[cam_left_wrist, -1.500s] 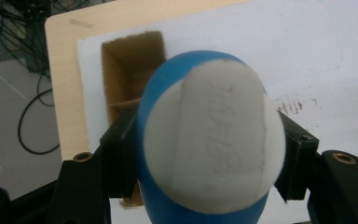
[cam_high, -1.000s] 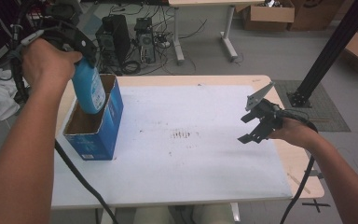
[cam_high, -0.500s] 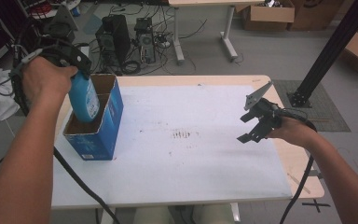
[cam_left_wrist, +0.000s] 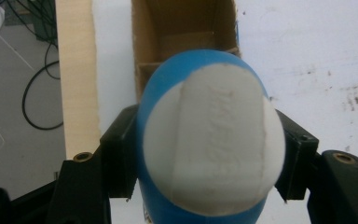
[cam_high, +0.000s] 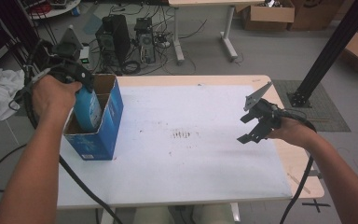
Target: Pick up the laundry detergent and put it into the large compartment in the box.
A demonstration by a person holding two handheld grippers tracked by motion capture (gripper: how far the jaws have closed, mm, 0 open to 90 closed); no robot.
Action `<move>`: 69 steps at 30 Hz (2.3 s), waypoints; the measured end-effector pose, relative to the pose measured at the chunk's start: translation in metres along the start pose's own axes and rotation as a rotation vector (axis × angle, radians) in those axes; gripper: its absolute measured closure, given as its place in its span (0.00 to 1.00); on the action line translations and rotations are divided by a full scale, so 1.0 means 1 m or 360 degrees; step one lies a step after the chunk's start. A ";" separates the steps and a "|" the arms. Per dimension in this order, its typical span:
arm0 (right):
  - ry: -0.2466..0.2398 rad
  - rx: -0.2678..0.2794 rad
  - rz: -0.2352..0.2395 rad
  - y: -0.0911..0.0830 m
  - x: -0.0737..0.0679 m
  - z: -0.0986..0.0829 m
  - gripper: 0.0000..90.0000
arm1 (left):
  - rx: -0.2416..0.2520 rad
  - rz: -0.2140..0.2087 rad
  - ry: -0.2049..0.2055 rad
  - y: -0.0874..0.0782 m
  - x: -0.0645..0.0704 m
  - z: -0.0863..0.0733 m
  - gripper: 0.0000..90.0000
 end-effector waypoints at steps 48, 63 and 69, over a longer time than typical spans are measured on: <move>0.0038 -0.0043 0.0025 0.007 0.001 -0.005 0.18 | -0.0062 0.0020 0.0029 0.099 -0.010 -0.035 0.42; 0.0036 -0.0054 0.0033 0.009 -0.001 -0.005 0.18 | -0.0007 0.0015 0.0008 0.092 -0.013 -0.031 0.40; 0.0031 -0.0053 0.0035 0.009 -0.001 -0.003 0.18 | 0.0007 0.0007 0.0014 0.088 -0.012 -0.031 0.38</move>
Point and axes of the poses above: each handheld gripper's, and its own axes: y roughly forward along the jaws, z roughly out of its top, x roughly to its right, the point moved 10 cm from there along y, roughly forward along the jaws, and after that the axes turned 15 degrees about -y, right-handed, at the moved point
